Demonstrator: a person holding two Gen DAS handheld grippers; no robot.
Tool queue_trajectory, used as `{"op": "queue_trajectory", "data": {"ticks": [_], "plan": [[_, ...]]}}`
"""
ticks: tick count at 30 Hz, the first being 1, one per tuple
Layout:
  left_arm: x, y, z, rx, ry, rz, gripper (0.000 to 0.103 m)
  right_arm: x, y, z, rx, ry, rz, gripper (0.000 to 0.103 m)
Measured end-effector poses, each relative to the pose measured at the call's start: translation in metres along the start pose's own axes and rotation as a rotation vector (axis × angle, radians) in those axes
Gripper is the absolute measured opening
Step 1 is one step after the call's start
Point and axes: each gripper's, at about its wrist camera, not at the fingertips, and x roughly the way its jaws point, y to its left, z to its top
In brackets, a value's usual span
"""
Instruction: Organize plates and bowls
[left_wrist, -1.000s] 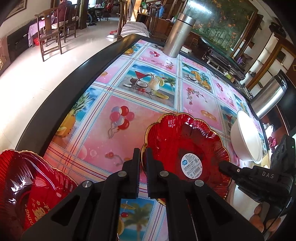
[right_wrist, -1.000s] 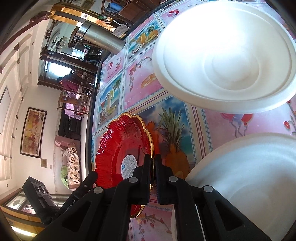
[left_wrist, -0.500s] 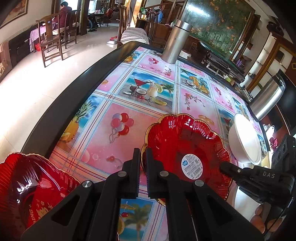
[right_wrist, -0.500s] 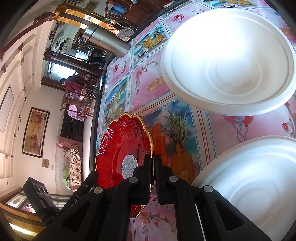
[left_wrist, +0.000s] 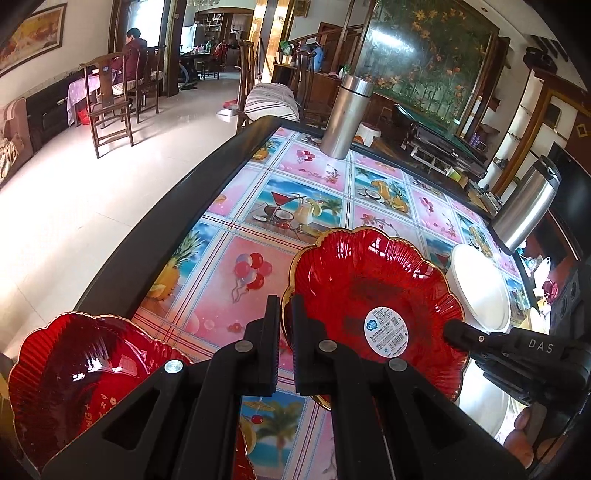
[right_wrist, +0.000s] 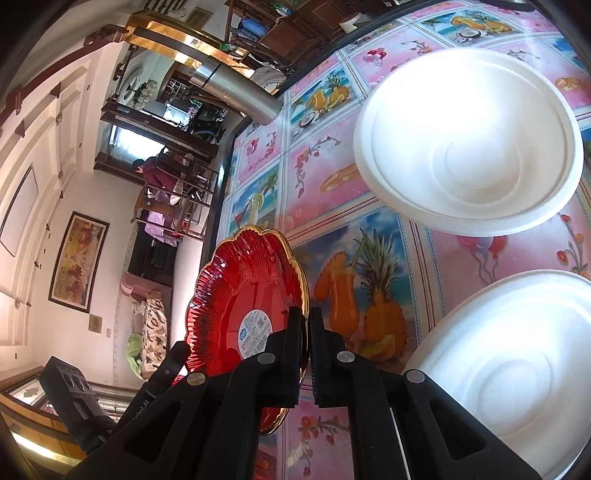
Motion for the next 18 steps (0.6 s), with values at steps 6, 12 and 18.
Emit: {"op": "queue_trajectory", "data": {"ticks": [6, 12, 18], "plan": [[-0.033, 0.011, -0.002, -0.004, -0.043, 0.000, 0.004, -0.021, 0.027, -0.015, -0.071, -0.043, 0.024, 0.005], [-0.077, 0.028, -0.013, -0.002, -0.098, 0.018, 0.004, -0.040, 0.050, -0.042, -0.121, -0.044, 0.057, 0.005], [-0.117, 0.065, -0.031, -0.027, -0.138, 0.059, 0.004, -0.053, 0.090, -0.080, -0.207, -0.039, 0.076, 0.005]]}}
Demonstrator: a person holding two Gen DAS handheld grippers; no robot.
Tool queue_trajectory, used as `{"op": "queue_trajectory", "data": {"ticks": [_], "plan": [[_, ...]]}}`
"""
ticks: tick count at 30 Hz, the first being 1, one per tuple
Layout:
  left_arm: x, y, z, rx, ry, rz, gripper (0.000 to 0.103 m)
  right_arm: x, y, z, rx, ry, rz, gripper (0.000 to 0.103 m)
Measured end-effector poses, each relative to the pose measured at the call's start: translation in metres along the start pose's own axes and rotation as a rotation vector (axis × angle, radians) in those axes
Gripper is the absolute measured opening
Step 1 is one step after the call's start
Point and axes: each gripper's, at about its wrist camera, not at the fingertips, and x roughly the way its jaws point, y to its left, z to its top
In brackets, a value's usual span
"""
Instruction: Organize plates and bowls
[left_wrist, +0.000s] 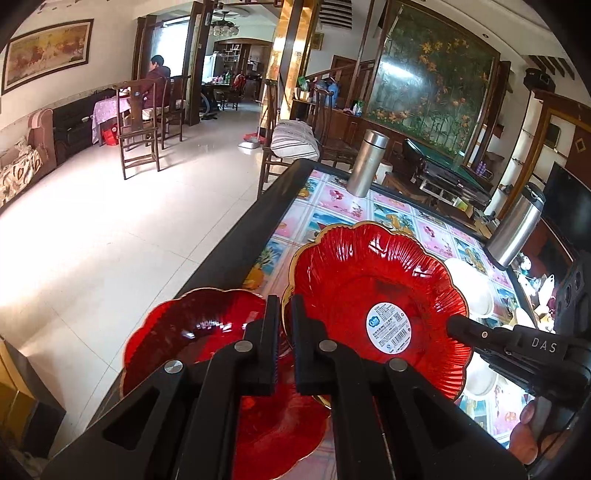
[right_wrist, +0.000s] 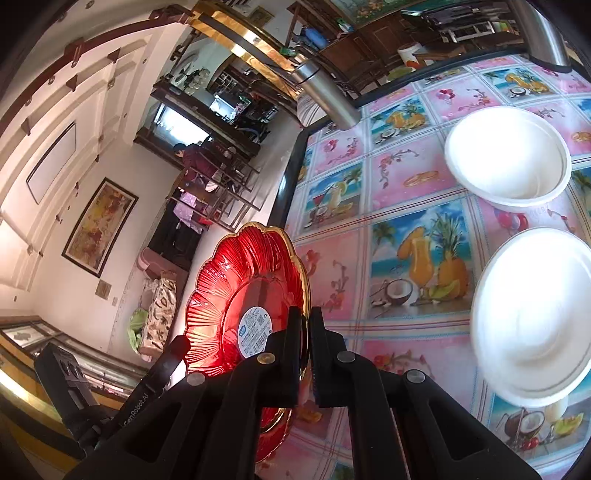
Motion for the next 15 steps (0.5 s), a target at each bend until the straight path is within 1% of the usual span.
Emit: {"op": "queue_trajectory", "data": {"ticks": [3, 6, 10, 15], "plan": [[-0.014, 0.021, -0.007, -0.013, -0.007, 0.037, 0.004, 0.005, 0.025, -0.020, -0.047, 0.026, 0.013, 0.005], [-0.019, 0.040, -0.014, -0.024, -0.006, 0.077, 0.004, 0.015, 0.047, -0.040, -0.087, 0.062, 0.023, 0.005], [-0.008, 0.059, -0.025, -0.036, 0.030, 0.119, 0.004, 0.039, 0.062, -0.064, -0.118, 0.116, 0.011, 0.005], [0.019, 0.078, -0.039, -0.063, 0.107, 0.134, 0.004, 0.075, 0.058, -0.088, -0.108, 0.206, -0.016, 0.006]]}}
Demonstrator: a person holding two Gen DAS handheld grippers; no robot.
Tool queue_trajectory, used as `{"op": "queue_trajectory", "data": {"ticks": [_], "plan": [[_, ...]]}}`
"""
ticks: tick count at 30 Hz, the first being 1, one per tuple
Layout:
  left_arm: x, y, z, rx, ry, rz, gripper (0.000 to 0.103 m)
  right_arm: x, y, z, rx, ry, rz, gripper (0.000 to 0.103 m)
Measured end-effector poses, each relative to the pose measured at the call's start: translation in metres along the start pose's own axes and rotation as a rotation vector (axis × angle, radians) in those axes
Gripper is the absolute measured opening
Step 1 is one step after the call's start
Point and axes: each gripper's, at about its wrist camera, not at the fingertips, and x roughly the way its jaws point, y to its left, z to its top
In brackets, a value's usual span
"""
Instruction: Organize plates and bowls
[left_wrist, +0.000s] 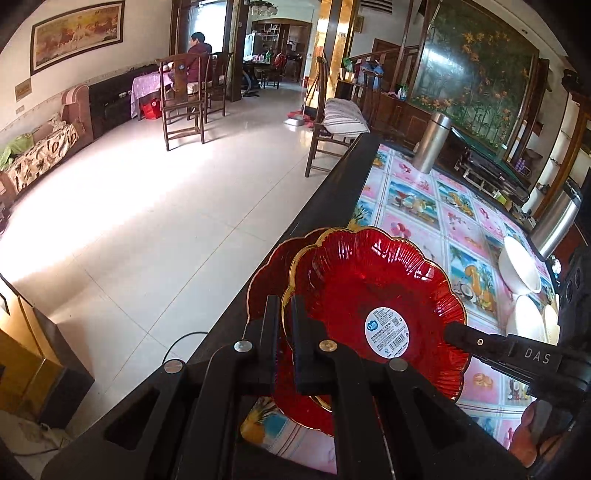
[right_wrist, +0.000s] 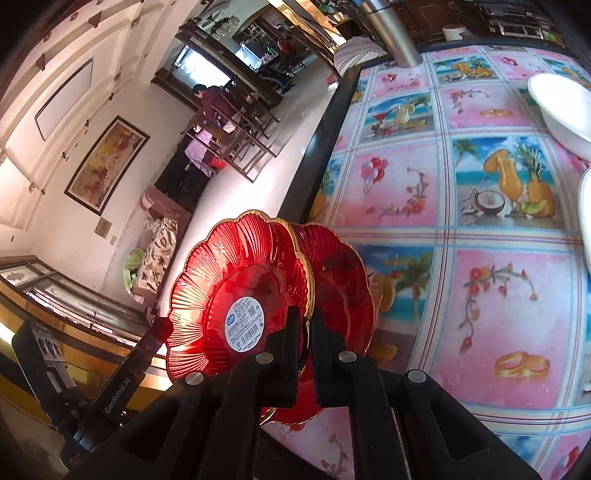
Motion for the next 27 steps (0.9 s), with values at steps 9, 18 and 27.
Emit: {"op": "queue_trajectory", "data": {"ticks": [9, 18, 27], "plan": [[0.026, 0.011, -0.013, 0.001, 0.069, 0.030, 0.004, 0.035, -0.012, -0.009, 0.017, 0.066, -0.060, 0.006], [0.021, 0.012, -0.014, 0.051, 0.021, 0.105, 0.004, 0.040, -0.007, -0.015, -0.044, 0.017, -0.102, 0.011], [-0.007, 0.017, 0.000, 0.037, -0.035, 0.081, 0.004, 0.013, 0.005, -0.015, -0.128, -0.052, -0.112, 0.026]]}}
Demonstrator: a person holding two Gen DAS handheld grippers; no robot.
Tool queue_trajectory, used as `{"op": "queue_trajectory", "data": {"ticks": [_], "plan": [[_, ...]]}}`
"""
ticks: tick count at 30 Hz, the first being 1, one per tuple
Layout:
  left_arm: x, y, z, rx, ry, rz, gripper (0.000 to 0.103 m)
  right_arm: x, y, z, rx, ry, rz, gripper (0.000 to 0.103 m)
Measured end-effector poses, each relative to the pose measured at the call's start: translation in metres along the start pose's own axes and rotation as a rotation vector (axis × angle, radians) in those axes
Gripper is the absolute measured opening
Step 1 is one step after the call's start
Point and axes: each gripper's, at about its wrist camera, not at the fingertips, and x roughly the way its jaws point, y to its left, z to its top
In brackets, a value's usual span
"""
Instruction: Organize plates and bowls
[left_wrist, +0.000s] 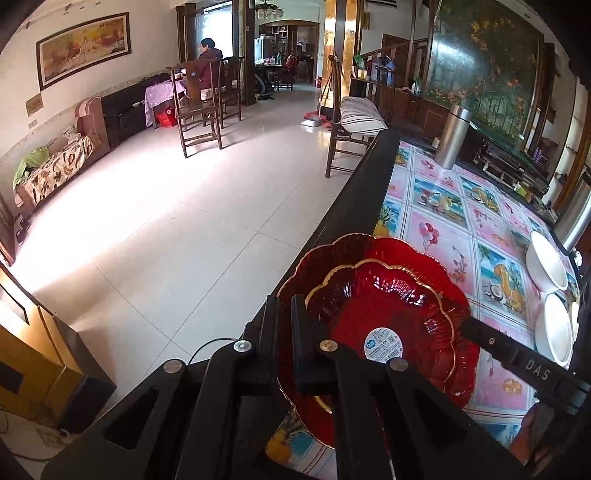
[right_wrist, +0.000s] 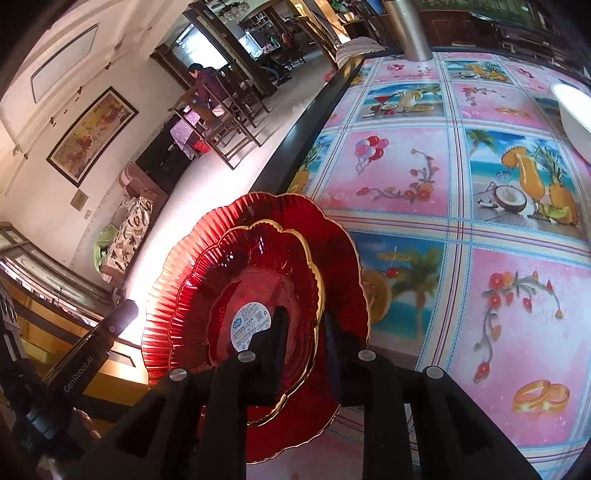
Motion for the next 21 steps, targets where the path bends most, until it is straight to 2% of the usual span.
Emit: {"op": "queue_trajectory", "data": {"ticks": [4, 9, 13, 18, 21], "plan": [[-0.001, 0.002, 0.001, -0.018, 0.017, -0.022, 0.004, -0.035, -0.014, 0.009, 0.037, -0.100, 0.034, 0.033], [-0.015, -0.020, -0.002, 0.028, 0.002, -0.051, 0.004, -0.076, -0.052, 0.012, 0.104, -0.193, 0.030, 0.033], [-0.033, -0.060, -0.007, 0.112, -0.014, -0.134, 0.004, -0.118, -0.096, 0.013, 0.169, -0.270, 0.002, 0.034], [-0.047, -0.122, -0.022, 0.235, 0.016, -0.256, 0.011, -0.181, -0.153, 0.002, 0.257, -0.379, -0.035, 0.039], [-0.051, -0.154, -0.034, 0.293, 0.050, -0.321, 0.011, -0.215, -0.182, -0.009, 0.298, -0.424, -0.042, 0.039]]}}
